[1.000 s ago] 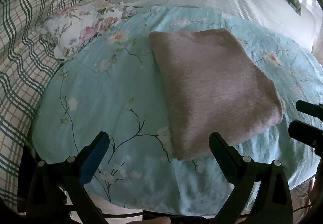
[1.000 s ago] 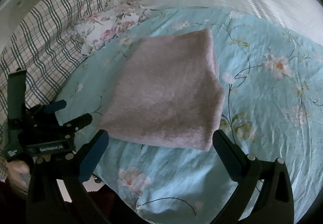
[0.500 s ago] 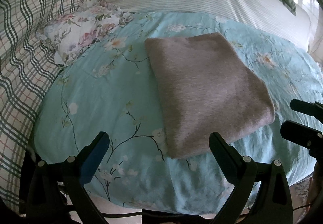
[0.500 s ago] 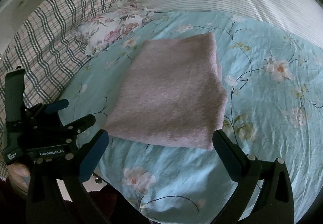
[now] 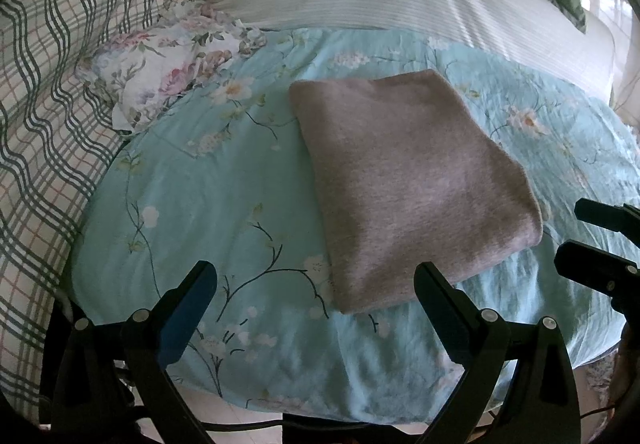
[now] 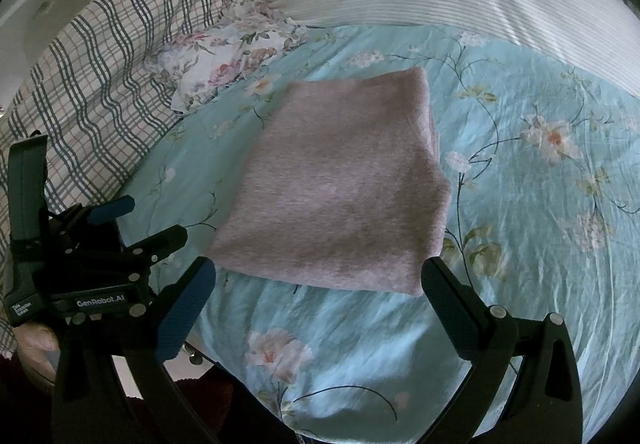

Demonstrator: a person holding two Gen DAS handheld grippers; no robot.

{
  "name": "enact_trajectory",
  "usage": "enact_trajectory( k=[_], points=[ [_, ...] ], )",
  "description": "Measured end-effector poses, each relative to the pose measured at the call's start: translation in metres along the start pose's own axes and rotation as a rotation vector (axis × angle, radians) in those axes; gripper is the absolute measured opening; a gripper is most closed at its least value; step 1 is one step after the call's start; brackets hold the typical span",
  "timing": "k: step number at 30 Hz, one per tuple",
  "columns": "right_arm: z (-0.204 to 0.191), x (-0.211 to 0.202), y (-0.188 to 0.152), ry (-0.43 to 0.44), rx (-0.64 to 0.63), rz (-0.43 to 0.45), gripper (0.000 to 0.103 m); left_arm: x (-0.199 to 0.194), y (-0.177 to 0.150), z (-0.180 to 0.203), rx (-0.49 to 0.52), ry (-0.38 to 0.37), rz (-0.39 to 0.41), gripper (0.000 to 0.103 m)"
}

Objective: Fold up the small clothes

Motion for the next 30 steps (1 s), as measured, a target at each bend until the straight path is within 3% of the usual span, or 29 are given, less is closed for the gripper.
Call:
enact_trajectory(
  k=[30],
  points=[
    [-0.0094,0.0005,0.0014,-0.002,0.005,0.004,0.102,-0.0017,0.0023,-0.0023,0.002,0.001,0.005,0.099]
  ],
)
Point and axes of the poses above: each gripper's, at about its wrist camera, not at the fingertips, and x roughly the way its jaws point, z to its right, y to its top, the point moved 1 cm from there along x, roughly the way its jaws point, and after that the axes turned 12 degrees about -x, right-handed, at the moved point
